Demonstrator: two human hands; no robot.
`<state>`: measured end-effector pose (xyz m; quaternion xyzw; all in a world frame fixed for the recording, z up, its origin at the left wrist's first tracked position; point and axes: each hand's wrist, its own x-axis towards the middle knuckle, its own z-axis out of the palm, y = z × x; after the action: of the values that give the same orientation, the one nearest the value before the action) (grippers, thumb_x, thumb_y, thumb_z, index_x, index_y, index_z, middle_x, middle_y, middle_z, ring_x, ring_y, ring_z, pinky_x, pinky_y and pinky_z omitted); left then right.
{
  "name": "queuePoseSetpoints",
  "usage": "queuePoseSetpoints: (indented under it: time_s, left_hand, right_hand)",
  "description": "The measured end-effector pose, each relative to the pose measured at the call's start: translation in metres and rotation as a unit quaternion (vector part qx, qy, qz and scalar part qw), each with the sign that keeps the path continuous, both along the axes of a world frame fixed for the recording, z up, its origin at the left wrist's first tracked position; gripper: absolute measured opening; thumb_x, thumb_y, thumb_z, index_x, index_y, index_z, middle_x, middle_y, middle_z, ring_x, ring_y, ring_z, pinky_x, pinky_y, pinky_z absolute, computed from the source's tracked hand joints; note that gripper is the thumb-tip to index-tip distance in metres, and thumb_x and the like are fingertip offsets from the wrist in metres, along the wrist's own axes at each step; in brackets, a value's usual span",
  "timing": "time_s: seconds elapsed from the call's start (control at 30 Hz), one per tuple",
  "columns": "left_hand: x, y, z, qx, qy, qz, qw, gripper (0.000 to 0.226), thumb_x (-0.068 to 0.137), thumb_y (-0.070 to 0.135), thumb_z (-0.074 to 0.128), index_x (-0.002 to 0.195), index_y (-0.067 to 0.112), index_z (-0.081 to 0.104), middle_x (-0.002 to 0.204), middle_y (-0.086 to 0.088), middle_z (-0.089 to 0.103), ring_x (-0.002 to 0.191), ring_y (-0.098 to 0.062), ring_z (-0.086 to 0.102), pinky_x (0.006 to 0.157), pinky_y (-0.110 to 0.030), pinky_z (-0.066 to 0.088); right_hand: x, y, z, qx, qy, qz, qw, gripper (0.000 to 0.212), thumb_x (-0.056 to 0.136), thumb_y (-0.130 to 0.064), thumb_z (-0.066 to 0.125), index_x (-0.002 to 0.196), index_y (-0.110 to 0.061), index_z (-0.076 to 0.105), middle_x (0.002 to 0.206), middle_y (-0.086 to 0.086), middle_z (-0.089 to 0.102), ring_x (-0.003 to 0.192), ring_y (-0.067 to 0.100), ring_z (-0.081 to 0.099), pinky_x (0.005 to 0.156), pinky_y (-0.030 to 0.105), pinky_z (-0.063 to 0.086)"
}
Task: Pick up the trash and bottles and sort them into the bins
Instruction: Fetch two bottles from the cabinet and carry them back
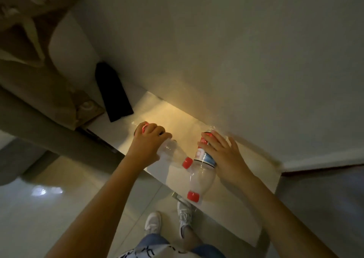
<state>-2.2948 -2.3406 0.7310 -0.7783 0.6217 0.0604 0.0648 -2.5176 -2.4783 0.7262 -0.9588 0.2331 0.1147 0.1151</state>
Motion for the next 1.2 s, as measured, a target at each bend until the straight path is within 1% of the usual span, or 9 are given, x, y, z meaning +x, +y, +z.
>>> queuePoseSetpoints:
  time_s: [0.17, 0.23, 0.47, 0.6, 0.7, 0.8, 0.93, 1.03, 1.2]
  left_hand:
    - [0.0, 0.025, 0.008, -0.006, 0.064, 0.141, 0.988, 0.082, 0.069, 0.066, 0.067, 0.14, 0.036, 0.037, 0.131, 0.003, 0.053, 0.122, -0.021, 0.044, 0.104, -0.041, 0.031]
    - [-0.008, 0.031, 0.017, -0.016, 0.097, 0.197, 0.976, 0.086, 0.07, 0.07, 0.063, 0.142, 0.04, 0.027, 0.131, 0.005, 0.052, 0.119, -0.019, 0.045, 0.101, -0.037, 0.035]
    - [-0.03, 0.051, 0.038, -0.033, 0.244, 0.366, 0.898, 0.088, 0.063, 0.07, 0.067, 0.136, 0.042, 0.026, 0.121, 0.003, 0.062, 0.097, -0.019, 0.062, 0.082, -0.036, 0.055]
    - [-0.03, 0.073, 0.046, -0.103, 0.372, 0.422, 0.82, 0.092, 0.055, 0.072, 0.065, 0.135, 0.042, 0.032, 0.123, 0.003, 0.06, 0.106, -0.023, 0.062, 0.087, -0.047, 0.054]
    - [-0.023, 0.091, 0.055, -0.188, 0.45, 0.449, 0.749, 0.074, 0.065, 0.054, 0.07, 0.131, 0.037, 0.042, 0.115, 0.006, 0.062, 0.099, -0.016, 0.065, 0.083, -0.042, 0.056]
    - [-0.014, 0.115, 0.066, -0.262, 0.481, 0.467, 0.694, 0.058, 0.074, 0.037, 0.068, 0.128, 0.03, 0.047, 0.11, 0.006, 0.064, 0.092, -0.009, 0.065, 0.071, -0.024, 0.052]
    - [-0.009, 0.145, 0.069, -0.323, 0.482, 0.498, 0.644, 0.047, 0.082, 0.029, 0.066, 0.124, 0.035, 0.045, 0.105, 0.013, 0.061, 0.09, -0.005, 0.061, 0.065, -0.021, 0.046]
    - [-0.015, 0.161, 0.073, -0.349, 0.486, 0.507, 0.62, 0.045, 0.086, 0.026, 0.064, 0.119, 0.045, 0.039, 0.1, 0.018, 0.056, 0.085, -0.001, 0.058, 0.062, -0.019, 0.044]
    - [-0.025, 0.198, 0.081, -0.393, 0.489, 0.517, 0.582, 0.045, 0.089, 0.029, 0.057, 0.117, 0.052, 0.029, 0.102, 0.016, 0.054, 0.083, -0.004, 0.061, 0.064, -0.022, 0.052]
  right_hand:
    - [0.019, -0.013, -0.007, -0.008, 0.015, 0.07, 0.997, 0.081, 0.08, -0.038, 0.072, 0.146, -0.036, 0.025, 0.159, -0.003, 0.011, 0.146, 0.023, -0.002, 0.112, 0.056, -0.002]
    - [0.022, -0.013, -0.004, 0.004, 0.018, 0.076, 0.997, 0.08, 0.081, -0.044, 0.068, 0.146, -0.038, 0.023, 0.159, -0.004, 0.01, 0.146, 0.023, -0.003, 0.112, 0.056, -0.004]
    - [0.015, -0.011, -0.005, 0.051, -0.061, 0.069, 0.994, 0.066, 0.08, -0.04, 0.07, 0.137, -0.034, 0.039, 0.142, -0.008, 0.041, 0.134, 0.013, 0.035, 0.115, 0.047, 0.002]
    - [0.01, 0.007, 0.002, 0.138, -0.097, 0.058, 0.984, 0.064, 0.076, -0.046, 0.071, 0.132, -0.035, 0.043, 0.13, -0.015, 0.048, 0.114, 0.002, 0.044, 0.115, 0.038, 0.024]
    - [0.011, 0.024, 0.012, 0.211, -0.115, 0.047, 0.97, 0.062, 0.074, -0.049, 0.072, 0.128, -0.036, 0.045, 0.119, -0.019, 0.05, 0.099, 0.0, 0.049, 0.088, 0.019, 0.046]
    - [0.013, 0.04, 0.026, 0.339, -0.117, 0.01, 0.933, 0.064, 0.069, -0.049, 0.077, 0.123, -0.043, 0.043, 0.116, -0.027, 0.049, 0.1, -0.002, 0.055, 0.077, 0.014, 0.05]
    - [0.025, 0.071, 0.044, 0.517, -0.148, -0.056, 0.841, 0.068, 0.069, -0.035, 0.081, 0.124, -0.048, 0.044, 0.116, -0.027, 0.052, 0.106, 0.001, 0.056, 0.077, 0.022, 0.056]
    - [0.04, 0.095, 0.057, 0.568, -0.165, -0.085, 0.802, 0.067, 0.077, -0.029, 0.076, 0.131, -0.043, 0.039, 0.124, -0.016, 0.051, 0.108, 0.009, 0.057, 0.075, 0.02, 0.055]
    - [0.071, 0.129, 0.072, 0.623, -0.179, -0.148, 0.747, 0.067, 0.073, -0.045, 0.065, 0.133, -0.038, 0.037, 0.13, 0.0, 0.055, 0.109, 0.02, 0.061, 0.082, 0.037, 0.057]
